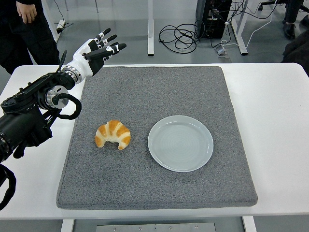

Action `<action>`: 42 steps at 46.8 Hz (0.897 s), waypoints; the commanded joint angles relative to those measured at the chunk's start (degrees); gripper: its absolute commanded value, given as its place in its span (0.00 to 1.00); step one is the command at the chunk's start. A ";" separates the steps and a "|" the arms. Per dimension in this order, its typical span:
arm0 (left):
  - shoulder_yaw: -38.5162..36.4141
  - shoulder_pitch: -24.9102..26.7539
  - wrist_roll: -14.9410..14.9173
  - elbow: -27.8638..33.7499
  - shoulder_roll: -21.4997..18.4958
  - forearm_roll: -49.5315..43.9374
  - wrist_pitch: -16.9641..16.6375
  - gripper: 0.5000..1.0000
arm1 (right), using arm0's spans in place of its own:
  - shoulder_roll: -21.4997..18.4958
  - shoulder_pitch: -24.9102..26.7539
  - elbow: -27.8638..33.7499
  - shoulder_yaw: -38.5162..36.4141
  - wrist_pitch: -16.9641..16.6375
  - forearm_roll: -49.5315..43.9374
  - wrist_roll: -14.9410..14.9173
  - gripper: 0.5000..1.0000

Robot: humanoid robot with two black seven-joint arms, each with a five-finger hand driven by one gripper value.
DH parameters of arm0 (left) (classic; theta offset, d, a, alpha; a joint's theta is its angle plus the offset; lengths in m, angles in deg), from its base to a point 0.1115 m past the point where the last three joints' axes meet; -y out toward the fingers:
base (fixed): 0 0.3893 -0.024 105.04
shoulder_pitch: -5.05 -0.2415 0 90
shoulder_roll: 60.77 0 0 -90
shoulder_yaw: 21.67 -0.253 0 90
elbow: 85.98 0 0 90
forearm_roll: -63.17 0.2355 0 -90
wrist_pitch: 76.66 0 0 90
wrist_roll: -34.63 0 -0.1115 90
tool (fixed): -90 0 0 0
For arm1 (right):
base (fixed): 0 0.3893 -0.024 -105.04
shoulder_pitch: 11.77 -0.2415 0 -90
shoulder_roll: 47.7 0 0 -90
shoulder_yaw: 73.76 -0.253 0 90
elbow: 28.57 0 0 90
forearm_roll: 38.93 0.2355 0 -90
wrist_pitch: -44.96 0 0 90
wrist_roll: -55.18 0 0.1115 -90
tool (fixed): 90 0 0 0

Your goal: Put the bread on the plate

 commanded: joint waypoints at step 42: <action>-0.56 -1.60 0.00 12.55 -6.76 0.09 -3.25 0.95 | 0.00 0.05 0.00 -0.06 0.00 0.00 -0.02 1.00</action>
